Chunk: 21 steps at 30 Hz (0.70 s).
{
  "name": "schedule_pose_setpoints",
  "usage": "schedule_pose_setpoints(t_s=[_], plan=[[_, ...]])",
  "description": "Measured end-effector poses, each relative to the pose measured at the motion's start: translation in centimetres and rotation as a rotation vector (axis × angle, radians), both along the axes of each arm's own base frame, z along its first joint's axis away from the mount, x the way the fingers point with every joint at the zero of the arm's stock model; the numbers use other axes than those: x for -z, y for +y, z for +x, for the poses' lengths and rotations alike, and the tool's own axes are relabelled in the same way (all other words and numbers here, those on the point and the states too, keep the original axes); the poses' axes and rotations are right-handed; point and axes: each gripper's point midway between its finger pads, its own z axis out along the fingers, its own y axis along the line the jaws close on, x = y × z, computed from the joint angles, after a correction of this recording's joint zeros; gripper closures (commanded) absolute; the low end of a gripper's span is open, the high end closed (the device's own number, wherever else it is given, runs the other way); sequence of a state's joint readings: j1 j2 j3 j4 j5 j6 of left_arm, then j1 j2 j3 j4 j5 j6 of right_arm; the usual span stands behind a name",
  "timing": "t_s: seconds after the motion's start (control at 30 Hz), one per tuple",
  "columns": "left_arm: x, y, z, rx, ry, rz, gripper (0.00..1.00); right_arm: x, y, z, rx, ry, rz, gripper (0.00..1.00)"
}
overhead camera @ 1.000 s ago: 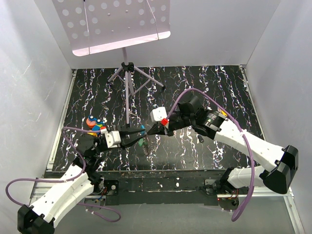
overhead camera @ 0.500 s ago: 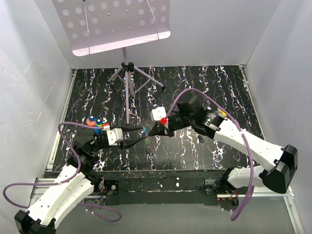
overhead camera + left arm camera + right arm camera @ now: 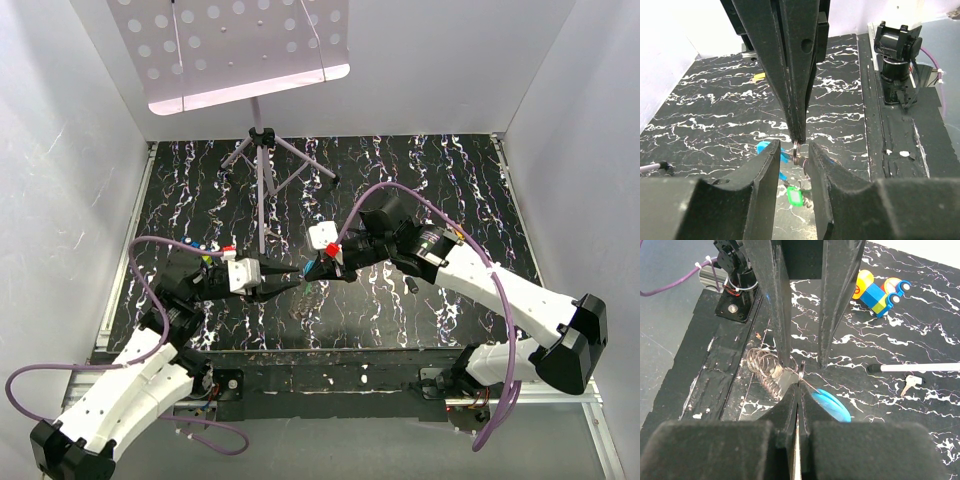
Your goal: Put the keys on the keyring
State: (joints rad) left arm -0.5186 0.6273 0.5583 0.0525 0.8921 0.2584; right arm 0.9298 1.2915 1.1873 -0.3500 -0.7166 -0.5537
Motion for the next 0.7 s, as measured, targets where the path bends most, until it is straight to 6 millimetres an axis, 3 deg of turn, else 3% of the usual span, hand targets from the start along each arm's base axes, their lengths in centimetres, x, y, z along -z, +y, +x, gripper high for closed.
schedule_pose_setpoints(t_s=[0.33,0.57,0.7], plan=[[0.66,-0.45,-0.22,0.045,0.03,0.025,0.81,0.1,0.02,0.03,0.0,0.002,-0.002,0.99],[0.85,-0.63,-0.29,0.063,0.04,0.033,0.97,0.4,0.02,0.01,-0.001,0.009,-0.012,0.99],[0.91,-0.7,-0.23,0.069,0.043,0.039,0.96,0.43,0.0,-0.01,-0.001,0.011,-0.014,0.99]])
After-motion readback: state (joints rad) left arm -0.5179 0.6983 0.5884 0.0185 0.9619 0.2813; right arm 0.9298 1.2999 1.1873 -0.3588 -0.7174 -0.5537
